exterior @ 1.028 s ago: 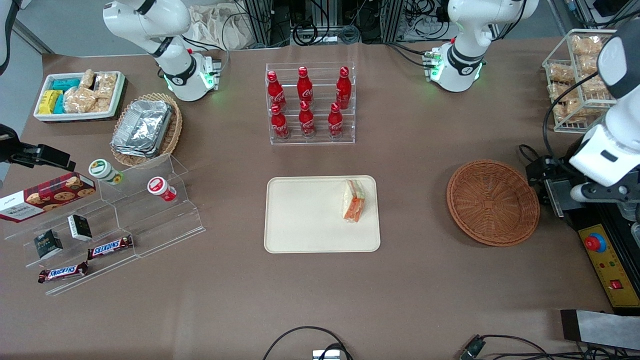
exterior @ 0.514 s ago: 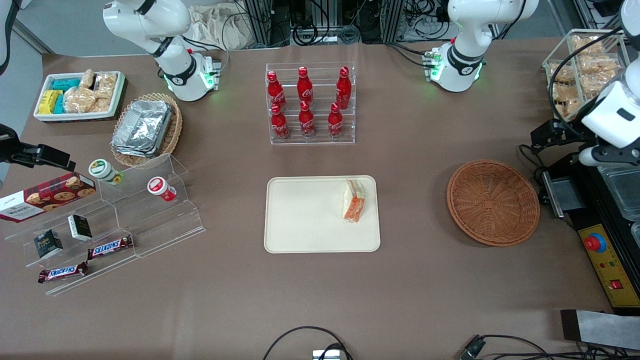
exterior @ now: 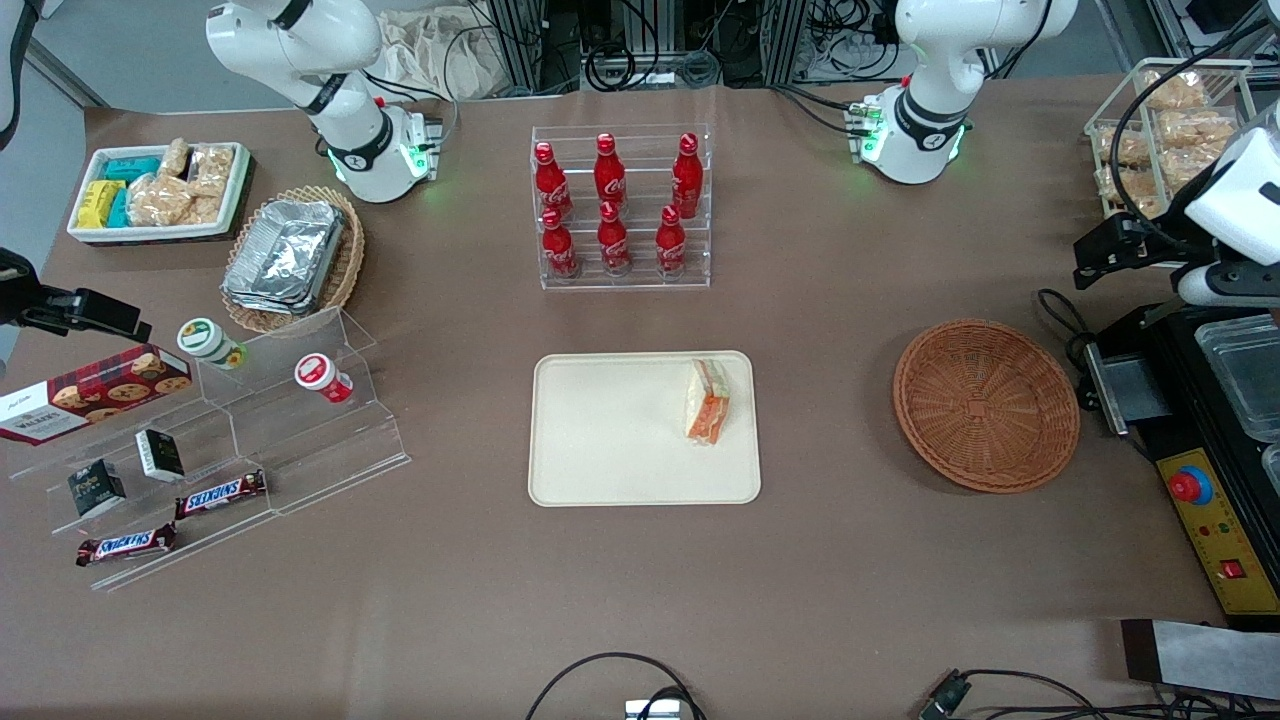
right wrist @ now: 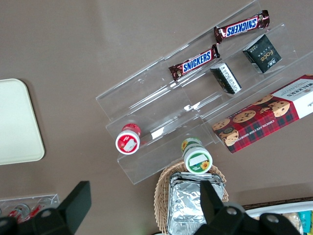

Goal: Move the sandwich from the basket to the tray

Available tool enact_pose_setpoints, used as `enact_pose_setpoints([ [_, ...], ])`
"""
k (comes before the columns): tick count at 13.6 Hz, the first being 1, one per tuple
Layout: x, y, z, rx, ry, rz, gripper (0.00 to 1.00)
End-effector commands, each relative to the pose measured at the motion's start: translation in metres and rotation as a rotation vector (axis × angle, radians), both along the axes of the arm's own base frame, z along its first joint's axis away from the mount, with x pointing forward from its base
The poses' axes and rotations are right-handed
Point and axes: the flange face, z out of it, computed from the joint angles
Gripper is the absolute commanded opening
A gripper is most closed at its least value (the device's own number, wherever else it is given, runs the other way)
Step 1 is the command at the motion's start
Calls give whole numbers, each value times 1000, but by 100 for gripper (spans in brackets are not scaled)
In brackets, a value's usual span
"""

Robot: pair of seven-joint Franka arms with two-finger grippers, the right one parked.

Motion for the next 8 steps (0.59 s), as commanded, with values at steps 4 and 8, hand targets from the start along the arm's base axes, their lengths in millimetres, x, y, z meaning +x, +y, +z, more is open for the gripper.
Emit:
enact_pose_setpoints([
  [4, -7, 3, 6, 1, 3, 1, 100],
  [8, -6, 6, 4, 0, 7, 5, 100],
])
